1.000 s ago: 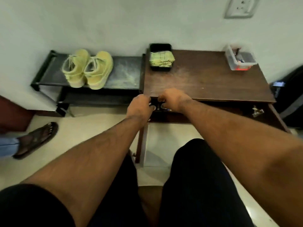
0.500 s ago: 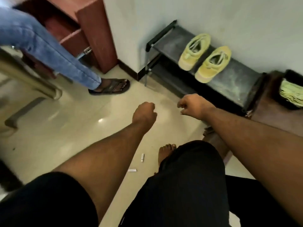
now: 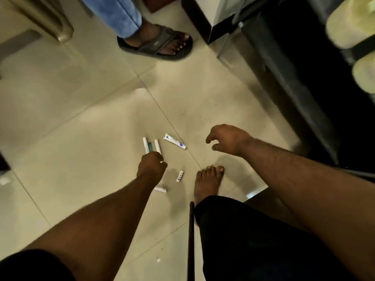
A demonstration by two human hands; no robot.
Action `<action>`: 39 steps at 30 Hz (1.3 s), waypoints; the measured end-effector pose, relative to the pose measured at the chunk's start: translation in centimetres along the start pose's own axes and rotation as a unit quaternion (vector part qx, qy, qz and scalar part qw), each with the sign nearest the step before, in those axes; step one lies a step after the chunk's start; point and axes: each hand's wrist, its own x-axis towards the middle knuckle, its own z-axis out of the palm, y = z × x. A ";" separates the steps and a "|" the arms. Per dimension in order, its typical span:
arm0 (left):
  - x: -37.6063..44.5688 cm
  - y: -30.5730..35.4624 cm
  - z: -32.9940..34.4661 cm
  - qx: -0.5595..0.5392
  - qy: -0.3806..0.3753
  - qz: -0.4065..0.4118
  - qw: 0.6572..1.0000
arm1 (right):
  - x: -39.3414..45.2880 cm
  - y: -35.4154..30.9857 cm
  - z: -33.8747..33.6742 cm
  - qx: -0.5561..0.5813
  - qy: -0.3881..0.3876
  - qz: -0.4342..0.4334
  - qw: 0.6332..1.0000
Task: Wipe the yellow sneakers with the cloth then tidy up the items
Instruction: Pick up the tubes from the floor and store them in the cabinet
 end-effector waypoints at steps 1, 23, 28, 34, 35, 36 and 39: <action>0.6 -0.3 0.7 -0.017 -0.001 -0.019 1.000 | 1.0 0.0 0.9 0.002 -0.013 -0.011 1.000; 8.3 -2.4 7.7 -0.044 0.052 -0.096 0.993 | 11.3 -1.6 11.2 -0.190 0.030 -0.063 0.979; 5.2 3.7 7.8 -0.093 0.036 -0.046 0.994 | 5.8 2.7 6.1 -0.088 0.044 0.022 0.995; 0.9 16.6 6.2 -0.135 -0.095 0.104 0.981 | -5.1 7.2 1.0 0.021 0.108 0.169 0.980; -0.5 18.8 5.7 -0.134 -0.129 0.121 0.975 | -7.2 7.5 0.5 0.035 0.122 0.187 0.974; -2.1 20.7 5.2 -0.126 -0.153 0.142 0.970 | -9.1 7.8 0.4 0.048 0.131 0.205 0.969; -8.2 25.5 3.8 -0.080 -0.178 0.220 0.956 | -16.0 7.4 0.1 0.101 0.173 0.268 0.942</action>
